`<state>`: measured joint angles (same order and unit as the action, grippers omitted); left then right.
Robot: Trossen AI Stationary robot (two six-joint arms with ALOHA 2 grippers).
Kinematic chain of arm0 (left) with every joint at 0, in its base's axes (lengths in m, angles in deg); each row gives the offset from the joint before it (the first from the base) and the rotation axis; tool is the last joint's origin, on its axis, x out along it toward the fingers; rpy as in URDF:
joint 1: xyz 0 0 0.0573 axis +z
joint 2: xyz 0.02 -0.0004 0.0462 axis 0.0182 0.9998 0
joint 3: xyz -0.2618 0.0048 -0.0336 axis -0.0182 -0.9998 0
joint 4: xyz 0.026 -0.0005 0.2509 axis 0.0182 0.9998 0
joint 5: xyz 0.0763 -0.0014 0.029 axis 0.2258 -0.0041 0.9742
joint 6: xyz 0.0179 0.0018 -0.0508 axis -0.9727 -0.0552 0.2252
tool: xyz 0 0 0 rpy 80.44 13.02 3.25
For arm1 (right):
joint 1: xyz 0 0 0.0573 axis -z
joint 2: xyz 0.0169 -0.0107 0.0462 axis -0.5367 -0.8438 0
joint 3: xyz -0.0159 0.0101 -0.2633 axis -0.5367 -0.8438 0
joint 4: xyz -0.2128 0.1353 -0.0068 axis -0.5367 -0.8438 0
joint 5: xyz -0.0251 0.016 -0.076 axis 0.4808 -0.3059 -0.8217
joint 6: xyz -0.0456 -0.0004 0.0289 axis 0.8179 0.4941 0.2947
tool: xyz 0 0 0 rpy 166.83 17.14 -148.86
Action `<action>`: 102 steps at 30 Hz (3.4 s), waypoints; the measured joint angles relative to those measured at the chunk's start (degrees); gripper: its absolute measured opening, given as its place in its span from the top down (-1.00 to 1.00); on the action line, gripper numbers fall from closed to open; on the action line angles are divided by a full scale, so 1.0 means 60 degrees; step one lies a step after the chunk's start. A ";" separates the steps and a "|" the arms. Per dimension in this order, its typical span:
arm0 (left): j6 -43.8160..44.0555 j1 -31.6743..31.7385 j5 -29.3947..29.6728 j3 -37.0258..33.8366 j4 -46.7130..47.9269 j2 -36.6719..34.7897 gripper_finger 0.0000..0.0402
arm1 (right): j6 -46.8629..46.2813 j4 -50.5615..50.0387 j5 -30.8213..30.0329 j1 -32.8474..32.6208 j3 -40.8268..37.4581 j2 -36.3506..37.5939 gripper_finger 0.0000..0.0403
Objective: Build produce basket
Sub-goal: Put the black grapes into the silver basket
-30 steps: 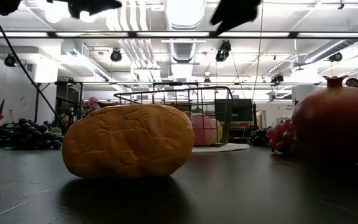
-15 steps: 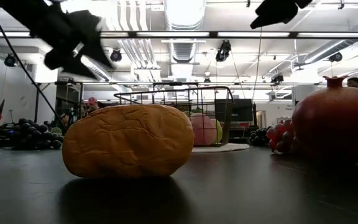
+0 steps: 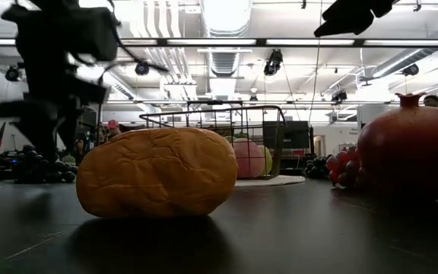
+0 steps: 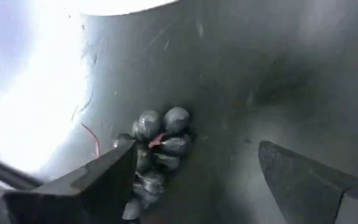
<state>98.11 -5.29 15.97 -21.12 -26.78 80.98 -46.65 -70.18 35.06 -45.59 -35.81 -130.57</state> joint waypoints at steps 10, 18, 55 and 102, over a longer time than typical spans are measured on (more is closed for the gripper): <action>0.0748 0.0404 0.1240 0.0092 0.0514 0.2643 -0.57 | 0.0164 -0.0004 0.0001 0.0000 0.0000 -0.0058 -0.63; 0.0760 0.0972 0.1311 0.0146 0.0647 0.3281 -0.55 | 0.0156 -0.0001 -0.0002 0.0000 0.0000 -0.0066 -0.63; 0.0721 -0.0856 -0.0310 0.3527 0.0214 -0.0359 0.99 | -0.0211 -0.0015 -0.0006 0.0004 -0.0102 -0.0069 -0.63; -0.5505 0.3242 0.0087 0.7956 -0.0081 0.4753 0.95 | -0.0423 0.0217 -0.0035 0.0004 -0.0604 -0.0091 -0.63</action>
<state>65.08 14.17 16.49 26.61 -27.27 109.50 -49.18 -68.88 34.85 -45.56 -39.44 -131.12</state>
